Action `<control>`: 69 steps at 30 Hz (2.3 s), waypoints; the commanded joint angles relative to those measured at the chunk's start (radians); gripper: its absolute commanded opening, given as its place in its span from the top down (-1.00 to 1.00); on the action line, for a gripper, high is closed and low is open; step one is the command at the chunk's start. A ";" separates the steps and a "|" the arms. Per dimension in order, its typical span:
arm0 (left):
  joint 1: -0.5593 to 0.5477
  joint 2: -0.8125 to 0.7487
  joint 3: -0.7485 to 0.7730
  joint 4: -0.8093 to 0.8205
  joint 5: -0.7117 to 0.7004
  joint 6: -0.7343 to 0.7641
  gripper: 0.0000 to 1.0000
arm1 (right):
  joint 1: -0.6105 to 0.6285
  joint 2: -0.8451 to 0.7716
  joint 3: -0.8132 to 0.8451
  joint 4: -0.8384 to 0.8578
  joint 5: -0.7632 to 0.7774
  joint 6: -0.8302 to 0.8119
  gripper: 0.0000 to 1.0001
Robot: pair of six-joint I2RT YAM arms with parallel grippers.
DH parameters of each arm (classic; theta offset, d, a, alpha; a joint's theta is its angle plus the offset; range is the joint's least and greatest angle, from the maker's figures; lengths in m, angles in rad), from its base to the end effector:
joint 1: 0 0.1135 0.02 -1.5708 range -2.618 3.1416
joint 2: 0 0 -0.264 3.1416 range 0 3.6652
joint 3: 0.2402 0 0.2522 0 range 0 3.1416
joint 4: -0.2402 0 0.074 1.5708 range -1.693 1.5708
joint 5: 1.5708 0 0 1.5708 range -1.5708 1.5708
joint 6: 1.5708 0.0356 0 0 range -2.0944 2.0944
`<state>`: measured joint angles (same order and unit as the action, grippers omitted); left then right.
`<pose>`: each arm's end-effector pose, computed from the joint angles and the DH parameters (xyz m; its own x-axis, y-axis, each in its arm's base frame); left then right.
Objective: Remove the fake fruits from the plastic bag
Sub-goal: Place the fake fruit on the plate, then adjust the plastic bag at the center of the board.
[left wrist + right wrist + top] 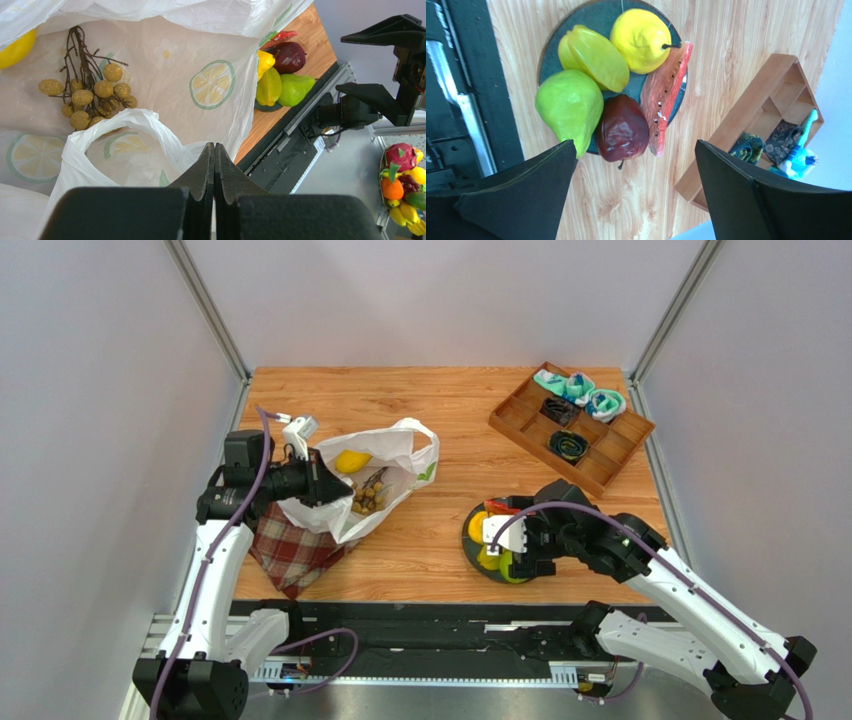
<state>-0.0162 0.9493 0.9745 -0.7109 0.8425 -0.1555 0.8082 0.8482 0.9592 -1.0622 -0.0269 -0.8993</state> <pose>0.1848 -0.0296 0.3324 -0.7166 -0.0915 -0.6915 0.4832 0.6498 -0.5867 0.1001 0.1061 0.3091 0.2244 -0.8980 -0.3784 -0.8967 -0.0382 -0.4410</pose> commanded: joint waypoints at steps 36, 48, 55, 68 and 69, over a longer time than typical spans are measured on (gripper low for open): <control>0.010 0.143 0.383 -0.225 -0.068 0.199 1.00 | -0.132 0.809 0.900 0.674 -0.057 0.751 1.00; 0.010 0.195 0.503 -0.751 -0.097 0.721 0.44 | -0.106 0.407 0.313 0.593 -0.248 0.869 1.00; -0.013 0.215 0.746 -0.705 0.010 0.667 -0.98 | -0.101 0.353 0.233 0.536 -0.242 0.867 1.00; -0.533 0.505 0.698 -0.513 -0.045 0.732 -0.11 | -0.144 0.394 0.395 0.530 -0.169 0.833 1.00; -0.541 0.509 0.688 -0.462 -0.049 0.737 -0.07 | -0.148 0.400 0.406 0.527 -0.172 0.833 1.00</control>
<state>-0.5320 1.4227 1.6897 -1.2823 0.8162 0.4911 0.6765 1.2343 1.2629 -0.5617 -0.2237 -0.0536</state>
